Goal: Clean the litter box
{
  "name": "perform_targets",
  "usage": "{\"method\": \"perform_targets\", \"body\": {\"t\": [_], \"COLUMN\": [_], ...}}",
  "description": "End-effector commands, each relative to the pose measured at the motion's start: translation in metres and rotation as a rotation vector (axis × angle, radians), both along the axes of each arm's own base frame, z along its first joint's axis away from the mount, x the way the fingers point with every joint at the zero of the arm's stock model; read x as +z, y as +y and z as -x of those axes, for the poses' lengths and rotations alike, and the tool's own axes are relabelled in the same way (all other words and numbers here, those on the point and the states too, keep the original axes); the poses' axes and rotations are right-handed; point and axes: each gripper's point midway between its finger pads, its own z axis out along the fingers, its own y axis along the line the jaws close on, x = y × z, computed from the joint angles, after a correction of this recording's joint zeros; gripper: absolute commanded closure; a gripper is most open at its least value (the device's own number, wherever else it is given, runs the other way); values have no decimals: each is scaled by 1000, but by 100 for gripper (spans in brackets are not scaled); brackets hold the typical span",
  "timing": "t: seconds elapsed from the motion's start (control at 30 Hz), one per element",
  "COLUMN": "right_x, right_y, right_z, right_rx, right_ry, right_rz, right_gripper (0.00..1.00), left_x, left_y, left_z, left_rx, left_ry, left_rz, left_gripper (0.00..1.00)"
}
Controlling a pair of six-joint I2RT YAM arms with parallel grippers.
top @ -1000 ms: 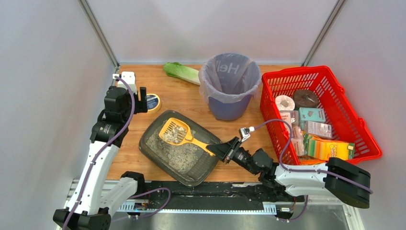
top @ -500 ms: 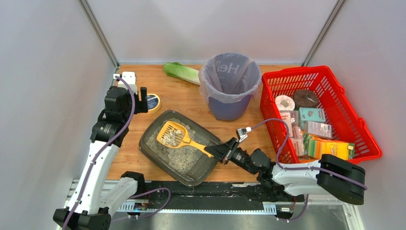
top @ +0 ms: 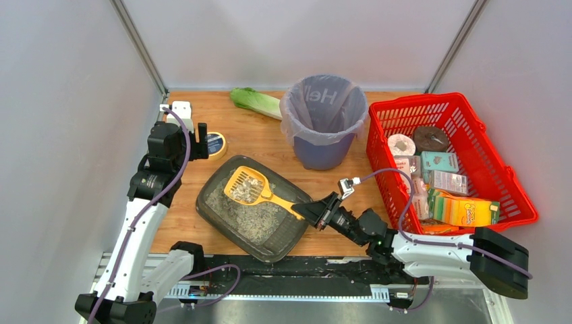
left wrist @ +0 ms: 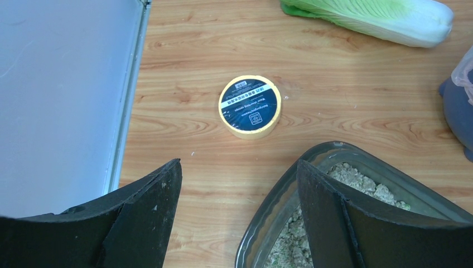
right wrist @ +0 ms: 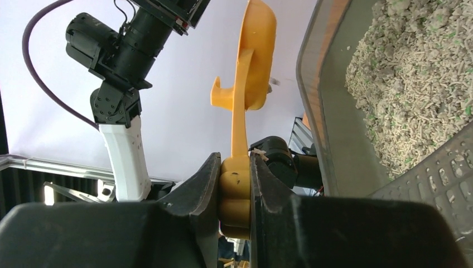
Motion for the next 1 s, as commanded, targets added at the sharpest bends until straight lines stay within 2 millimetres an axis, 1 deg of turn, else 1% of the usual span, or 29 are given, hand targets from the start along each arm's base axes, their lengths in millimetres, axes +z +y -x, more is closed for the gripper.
{"method": "perform_targets", "body": {"t": [0.0, 0.03, 0.07, 0.1, 0.13, 0.17, 0.2, 0.23, 0.27, 0.3, 0.33, 0.37, 0.43, 0.47, 0.5, 0.53, 0.57, 0.6, 0.63, 0.67, 0.7, 0.73, 0.77, 0.8, 0.83, 0.9, 0.93, 0.97], "right_x": [8, 12, 12, 14, 15, 12, 8, -1, 6, 10, 12, 11, 3, 9, 8, 12, 6, 4, -2, 5, 5, 2, 7, 22, 12, 9, 7, 9], "right_y": [-15, -12, -5, 4, 6, 0, -10, -16, -14, -4, 2, 3, -12, -19, -13, -4, 5, 6, 0, -11, -13, -3, 12, 25, 27, 13, 3, 5], "right_z": [-11, -8, -6, 3, 3, 0, -12, -13, -12, 0, 3, 4, -8, -10, -5, -1, 3, 3, -1, -11, -9, -6, 9, 10, 10, -8, -9, -5], "right_rx": [-87, -71, -43, 16, 20, 0, -79, -96, -87, -12, 19, 22, -60, -82, -50, -10, 26, 33, 2, -67, -59, -30, 76, 106, 114, 3, -28, -3], "right_ry": [11, -17, -24, -47, -52, -26, 10, 22, -4, -21, -35, -31, 31, 22, 3, -11, -10, 2, 34, 44, 39, 11, -20, -67, -48, -11, -11, -26], "right_rz": [-59, -54, -22, 0, 8, -2, -19, -20, -24, -8, 15, 16, -30, -82, -60, -43, 6, 7, -11, -76, -88, -41, -7, 11, 61, 29, -11, -17], "right_gripper": [100, 100, 100, 100, 100, 100, 100, 100, 100, 100, 100, 100, 100, 100, 100, 100, 100, 100, 100, 100, 100, 100, 100, 100, 100, 100, 100, 100], "left_x": [10, 9, 9, 9, 9, 8, 9, 8, 8, 8, 9, 8, 8, 9, 9, 9, 8, 9, 8, 9, 8, 9, 7, 8, 7, 8, 9, 9], "left_y": [-1, -1, -1, -1, -1, -1, -3, -3, -4, -4, -3, -3, -3, -3, -4, -4, -4, -3, -4, -4, -4, -4, -4, -3, -3, -3, -3, -3], "left_z": [-3, -4, -4, -4, -4, -4, -4, -4, -4, -4, -4, -4, -4, -3, -4, -4, -5, -4, -4, -4, -4, -4, -5, -4, -5, -4, -4, -4], "left_rx": [1, 2, 2, 4, 3, 2, -4, -6, -7, -9, -6, -5, -7, -8, -10, -7, -8, -7, -8, -11, -9, -9, -8, -7, -7, -8, -7, -6], "left_ry": [-41, -43, -41, -41, -41, -37, -36, -35, -38, -42, -44, -39, -35, -36, -40, -42, -42, -42, -38, -37, -36, -39, -36, -39, -36, -35, -38, -41], "left_rz": [14, 14, 13, 11, 11, 12, 18, 20, 23, 23, 22, 21, 19, 21, 24, 24, 22, 20, 21, 23, 22, 22, 21, 20, 19, 19, 18, 17], "left_gripper": [17, 17, 17, 17, 17, 17, 17, 17, 17, 17, 17, 17, 17, 17, 17, 17, 17, 17, 17, 17, 17, 17, 17, 17, 17, 17, 17, 17]}}
